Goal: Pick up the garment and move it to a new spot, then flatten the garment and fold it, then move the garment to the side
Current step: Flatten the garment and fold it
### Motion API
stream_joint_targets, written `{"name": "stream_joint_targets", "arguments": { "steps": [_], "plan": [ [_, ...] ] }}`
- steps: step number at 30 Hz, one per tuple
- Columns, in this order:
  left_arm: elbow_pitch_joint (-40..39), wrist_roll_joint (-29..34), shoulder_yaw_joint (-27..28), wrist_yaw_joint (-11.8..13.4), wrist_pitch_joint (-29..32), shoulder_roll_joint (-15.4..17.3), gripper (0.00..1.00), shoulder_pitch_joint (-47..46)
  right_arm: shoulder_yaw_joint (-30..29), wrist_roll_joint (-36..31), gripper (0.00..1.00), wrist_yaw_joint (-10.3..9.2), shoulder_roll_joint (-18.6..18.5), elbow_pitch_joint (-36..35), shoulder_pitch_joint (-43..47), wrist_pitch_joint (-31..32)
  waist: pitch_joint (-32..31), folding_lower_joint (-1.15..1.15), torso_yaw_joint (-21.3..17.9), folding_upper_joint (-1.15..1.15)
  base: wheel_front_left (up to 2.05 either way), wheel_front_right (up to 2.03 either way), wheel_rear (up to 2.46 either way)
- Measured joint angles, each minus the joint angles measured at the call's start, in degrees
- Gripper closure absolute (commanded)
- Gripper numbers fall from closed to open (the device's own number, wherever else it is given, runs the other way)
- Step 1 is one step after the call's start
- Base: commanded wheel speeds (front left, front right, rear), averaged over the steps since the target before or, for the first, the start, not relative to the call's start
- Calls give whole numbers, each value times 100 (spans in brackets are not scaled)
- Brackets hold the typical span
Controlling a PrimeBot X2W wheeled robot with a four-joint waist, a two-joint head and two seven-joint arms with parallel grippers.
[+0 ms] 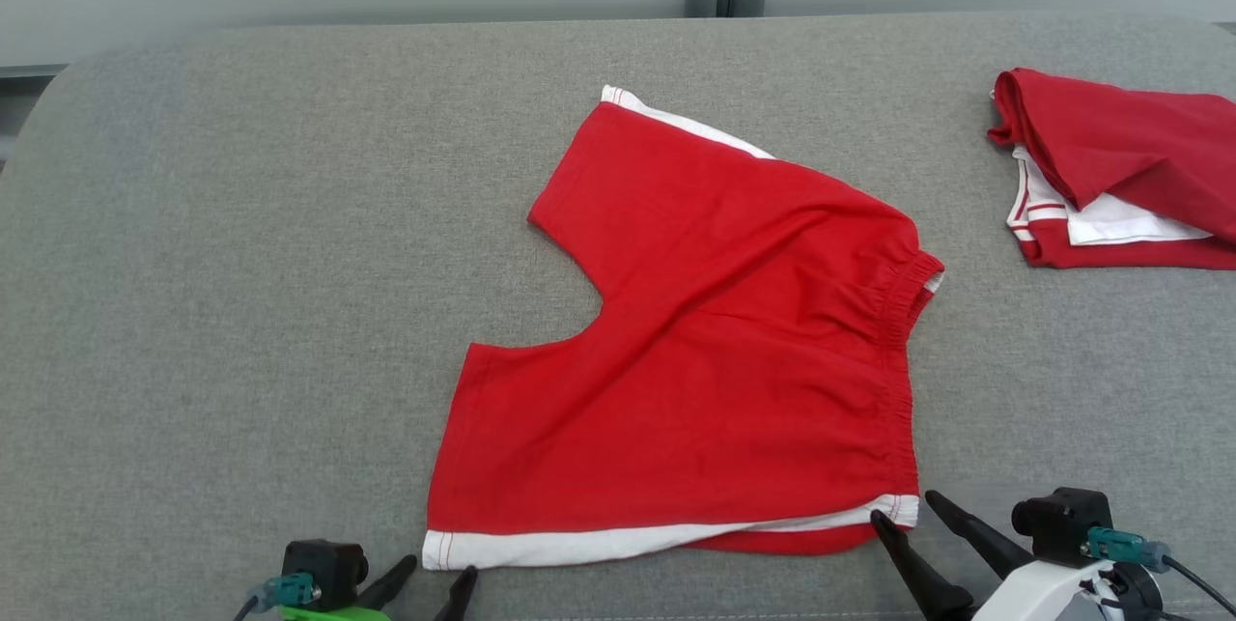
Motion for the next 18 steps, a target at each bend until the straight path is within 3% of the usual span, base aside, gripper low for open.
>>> {"name": "stream_joint_targets", "arguments": {
  "steps": [9,11,12,13,14,16,18],
  "plan": [
    [148,-1,9,-47,73,-41,0,-237,169,54,0,33,14,104,-145,3,64,0,36,0,0,0,0],
    [171,-1,8,-65,74,-43,0,-255,196,83,22,34,14,130,-161,11,75,0,40,0,0,0,0],
    [182,-1,8,-75,73,-43,0,-265,211,90,46,34,14,147,-174,11,80,0,40,0,0,0,0],
    [192,-1,8,-90,74,-44,11,-278,225,91,57,34,14,159,-190,10,83,0,41,0,0,0,0],
    [198,-1,8,-91,74,-44,47,-291,236,91,68,34,14,170,-214,11,86,0,40,0,0,0,0],
    [213,-2,9,-116,73,-44,100,-309,260,92,100,36,13,175,-260,10,91,0,40,0,0,0,0],
    [247,-2,9,-121,73,-47,100,-318,296,101,100,59,13,180,-281,10,96,0,39,0,0,0,0]
  ]
}}
